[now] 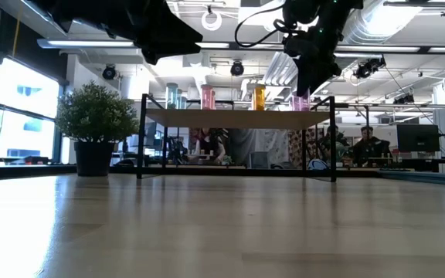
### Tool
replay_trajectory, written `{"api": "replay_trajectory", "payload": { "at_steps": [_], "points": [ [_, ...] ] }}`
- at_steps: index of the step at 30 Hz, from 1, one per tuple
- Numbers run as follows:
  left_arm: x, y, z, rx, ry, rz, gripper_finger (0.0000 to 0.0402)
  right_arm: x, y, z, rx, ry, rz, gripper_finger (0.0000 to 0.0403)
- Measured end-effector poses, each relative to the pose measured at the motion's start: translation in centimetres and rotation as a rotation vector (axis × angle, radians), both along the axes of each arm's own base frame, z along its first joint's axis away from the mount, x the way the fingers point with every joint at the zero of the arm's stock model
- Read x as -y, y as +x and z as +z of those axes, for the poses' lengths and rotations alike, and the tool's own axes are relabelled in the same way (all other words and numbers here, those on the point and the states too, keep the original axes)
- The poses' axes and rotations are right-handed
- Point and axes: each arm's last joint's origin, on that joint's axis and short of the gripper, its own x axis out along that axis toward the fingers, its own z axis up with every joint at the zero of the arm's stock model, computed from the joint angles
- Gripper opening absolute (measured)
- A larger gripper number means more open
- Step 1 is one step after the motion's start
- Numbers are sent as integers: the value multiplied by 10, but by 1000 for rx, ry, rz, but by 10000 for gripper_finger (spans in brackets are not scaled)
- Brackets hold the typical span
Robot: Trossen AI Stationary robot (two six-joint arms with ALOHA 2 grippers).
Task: Pick and place medicine bottles onto shelf by color
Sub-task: Put the purple pill bottle on the shelf aligned with the other purple pill bottles, then return to Home Position
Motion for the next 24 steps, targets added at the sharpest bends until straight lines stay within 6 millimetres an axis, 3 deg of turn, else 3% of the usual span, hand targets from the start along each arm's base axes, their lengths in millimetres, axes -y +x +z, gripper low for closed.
{"api": "replay_trajectory", "payload": {
  "at_steps": [10, 24],
  "points": [
    [0, 0, 0, 0, 0, 0, 184, 2, 0, 1, -13, -45, -17, 170],
    [0, 0, 0, 4, -9, 0, 184, -1, -4, 8, 18, -58, -5, 174]
  ]
}}
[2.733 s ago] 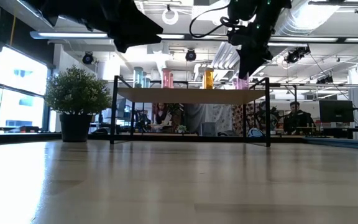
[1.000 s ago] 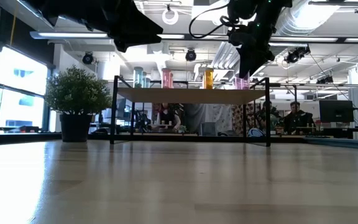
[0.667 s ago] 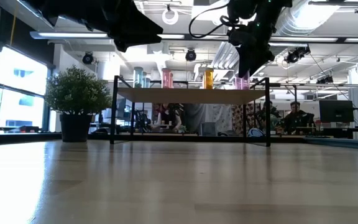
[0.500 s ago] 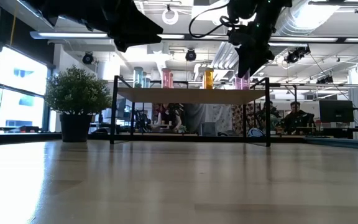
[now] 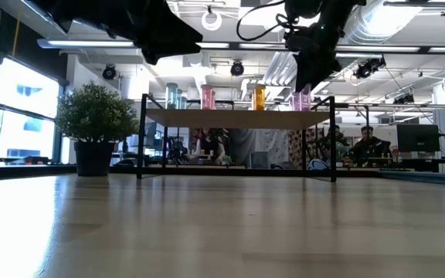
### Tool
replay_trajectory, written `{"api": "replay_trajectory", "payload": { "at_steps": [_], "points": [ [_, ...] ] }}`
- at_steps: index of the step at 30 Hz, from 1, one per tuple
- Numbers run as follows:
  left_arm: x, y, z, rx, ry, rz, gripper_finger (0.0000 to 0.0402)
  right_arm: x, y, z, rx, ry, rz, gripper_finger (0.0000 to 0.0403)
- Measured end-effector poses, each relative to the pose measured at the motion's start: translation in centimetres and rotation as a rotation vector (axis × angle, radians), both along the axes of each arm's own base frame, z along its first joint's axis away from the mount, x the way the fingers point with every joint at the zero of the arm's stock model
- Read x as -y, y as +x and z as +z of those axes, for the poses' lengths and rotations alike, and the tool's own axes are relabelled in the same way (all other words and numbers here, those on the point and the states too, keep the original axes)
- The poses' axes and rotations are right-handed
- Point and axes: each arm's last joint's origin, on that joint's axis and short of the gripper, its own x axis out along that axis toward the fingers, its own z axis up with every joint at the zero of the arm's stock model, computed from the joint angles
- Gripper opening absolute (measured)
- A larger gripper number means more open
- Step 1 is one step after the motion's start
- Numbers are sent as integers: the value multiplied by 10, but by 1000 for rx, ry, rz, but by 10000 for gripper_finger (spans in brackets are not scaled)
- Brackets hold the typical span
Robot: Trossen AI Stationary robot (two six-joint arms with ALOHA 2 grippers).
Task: Pick and place medicine bottles onto shelf by color
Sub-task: Return to Home Position
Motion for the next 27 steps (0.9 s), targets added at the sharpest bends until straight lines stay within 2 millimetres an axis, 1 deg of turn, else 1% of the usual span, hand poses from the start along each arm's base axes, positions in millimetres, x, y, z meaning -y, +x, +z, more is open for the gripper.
{"api": "replay_trajectory", "payload": {
  "at_steps": [3, 6, 8, 11, 13, 15, 17, 19, 21, 24, 27],
  "points": [
    [0, 0, 1, 5, 4, -1, 184, -2, -3, 6, 32, -16, 0, 174],
    [-1, -5, 8, 31, 22, -20, 184, -5, -9, 15, 69, -34, 0, 174],
    [-2, -12, 17, 59, 14, -67, 184, -8, -15, 25, 98, -42, -4, 174],
    [-5, -29, 31, 96, 0, -126, 184, -13, -21, 46, 166, -74, 5, 174],
    [-8, -40, 38, 104, -3, -146, 184, -20, -24, 58, 206, -104, 36, 174],
    [-9, -50, 42, 96, 10, -162, 184, -31, -28, 67, 225, -137, 107, 174],
    [-9, -58, 39, 97, 21, -160, 184, -45, -32, 70, 259, -172, 186, 174],
    [-8, -65, 29, 104, 24, -156, 184, -62, -34, 66, 314, -210, 272, 174],
    [-6, -71, 16, 113, 22, -157, 184, -78, -38, 57, 384, -237, 350, 174],
    [-4, -80, -4, 157, 9, -153, 184, -99, -49, 40, 470, -256, 458, 174],
    [-2, -89, -23, 184, 9, -153, 184, -115, -61, 20, 545, -234, 516, 174]
  ]
}}
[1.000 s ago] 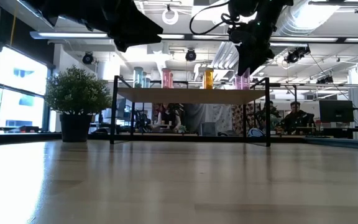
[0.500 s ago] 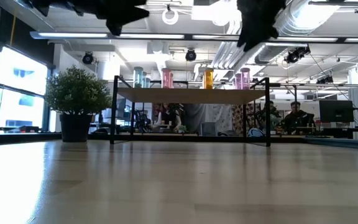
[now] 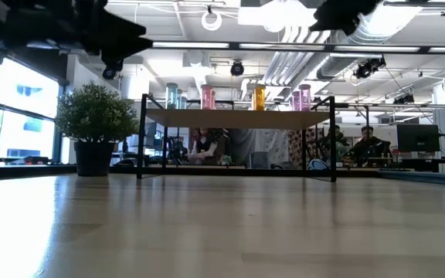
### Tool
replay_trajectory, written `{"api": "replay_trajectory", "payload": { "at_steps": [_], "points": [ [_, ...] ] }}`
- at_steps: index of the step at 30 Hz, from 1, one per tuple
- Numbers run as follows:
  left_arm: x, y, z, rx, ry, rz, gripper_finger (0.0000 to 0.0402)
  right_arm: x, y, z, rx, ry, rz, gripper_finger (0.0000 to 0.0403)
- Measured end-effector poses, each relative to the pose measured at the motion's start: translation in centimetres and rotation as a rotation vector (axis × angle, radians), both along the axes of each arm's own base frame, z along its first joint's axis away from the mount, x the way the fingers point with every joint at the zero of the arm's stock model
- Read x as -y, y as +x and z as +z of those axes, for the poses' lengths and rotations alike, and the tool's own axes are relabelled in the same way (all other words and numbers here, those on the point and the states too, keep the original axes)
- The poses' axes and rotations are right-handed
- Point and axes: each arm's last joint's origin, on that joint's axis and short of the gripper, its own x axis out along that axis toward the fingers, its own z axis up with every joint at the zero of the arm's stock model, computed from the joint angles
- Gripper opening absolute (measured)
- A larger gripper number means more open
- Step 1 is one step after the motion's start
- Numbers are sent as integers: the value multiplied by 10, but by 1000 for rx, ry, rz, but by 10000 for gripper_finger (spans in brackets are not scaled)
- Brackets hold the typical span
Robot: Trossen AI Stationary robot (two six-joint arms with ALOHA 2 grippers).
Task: Pick and place medicine bottles onto shelf by color
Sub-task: Return to Home Position
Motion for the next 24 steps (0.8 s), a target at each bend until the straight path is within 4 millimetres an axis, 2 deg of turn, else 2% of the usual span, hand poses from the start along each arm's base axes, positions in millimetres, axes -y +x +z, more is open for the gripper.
{"api": "replay_trajectory", "payload": {
  "at_steps": [6, 14, 19, 24],
  "points": [
    [4, -14, -14, 29, -9, -31, 184, -20, -18, -42, 106, 30, 93, 174],
    [9, -31, -33, 49, -25, -37, 184, -29, -37, -89, 185, 6, 120, 174],
    [10, -38, -36, 74, -26, -38, 184, -28, -51, -108, 205, -15, 73, 174],
    [12, -45, -33, 100, -8, -35, 184, -24, -67, -114, 279, -20, 36, 174]
  ]
}}
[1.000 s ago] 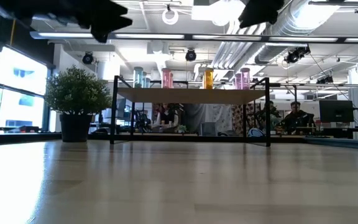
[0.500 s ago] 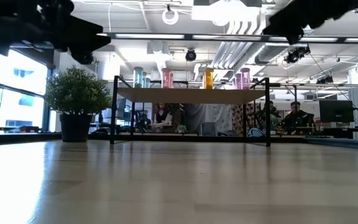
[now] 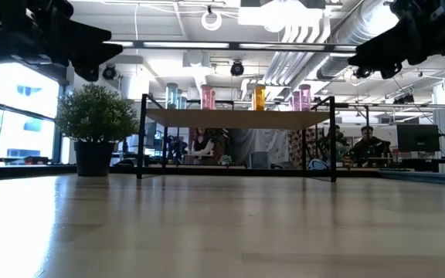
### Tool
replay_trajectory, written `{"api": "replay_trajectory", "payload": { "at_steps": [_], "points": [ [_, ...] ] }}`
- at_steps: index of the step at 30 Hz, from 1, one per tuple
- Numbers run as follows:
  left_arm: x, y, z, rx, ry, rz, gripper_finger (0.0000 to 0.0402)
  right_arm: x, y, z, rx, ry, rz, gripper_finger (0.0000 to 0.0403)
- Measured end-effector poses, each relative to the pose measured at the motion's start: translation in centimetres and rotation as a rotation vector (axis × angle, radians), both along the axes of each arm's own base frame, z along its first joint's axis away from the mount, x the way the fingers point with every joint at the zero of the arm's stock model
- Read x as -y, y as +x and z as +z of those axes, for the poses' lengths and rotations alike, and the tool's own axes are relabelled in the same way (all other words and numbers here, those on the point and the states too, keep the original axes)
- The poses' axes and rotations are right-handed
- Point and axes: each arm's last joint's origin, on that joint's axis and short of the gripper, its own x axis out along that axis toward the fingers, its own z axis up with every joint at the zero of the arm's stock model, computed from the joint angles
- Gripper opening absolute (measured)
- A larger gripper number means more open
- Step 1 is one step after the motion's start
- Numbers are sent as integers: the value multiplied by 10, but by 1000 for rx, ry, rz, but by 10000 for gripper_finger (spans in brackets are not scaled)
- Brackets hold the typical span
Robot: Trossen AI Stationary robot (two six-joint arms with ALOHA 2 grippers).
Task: Pick and place medicine bottles onto shelf by color
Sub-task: Return to Home Position
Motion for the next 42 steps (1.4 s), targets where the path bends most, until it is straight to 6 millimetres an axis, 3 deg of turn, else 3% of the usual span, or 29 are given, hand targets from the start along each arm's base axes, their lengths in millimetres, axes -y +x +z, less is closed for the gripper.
{"api": "replay_trajectory", "payload": {
  "at_steps": [11, 18, 26, 42],
  "points": [
    [4, -15, 0, 1, -6, 1, 184, 2, -22, -14, 113, 26, 53, 174],
    [3, -17, -20, -39, -25, 36, 184, 2, -23, -33, 166, 77, 50, 174],
    [3, -17, -21, -57, -12, 46, 184, 1, -21, -50, 235, 102, 55, 174],
    [0, -17, -22, -67, -10, 155, 184, 2, -21, -50, 238, 141, 43, 174]
  ]
}}
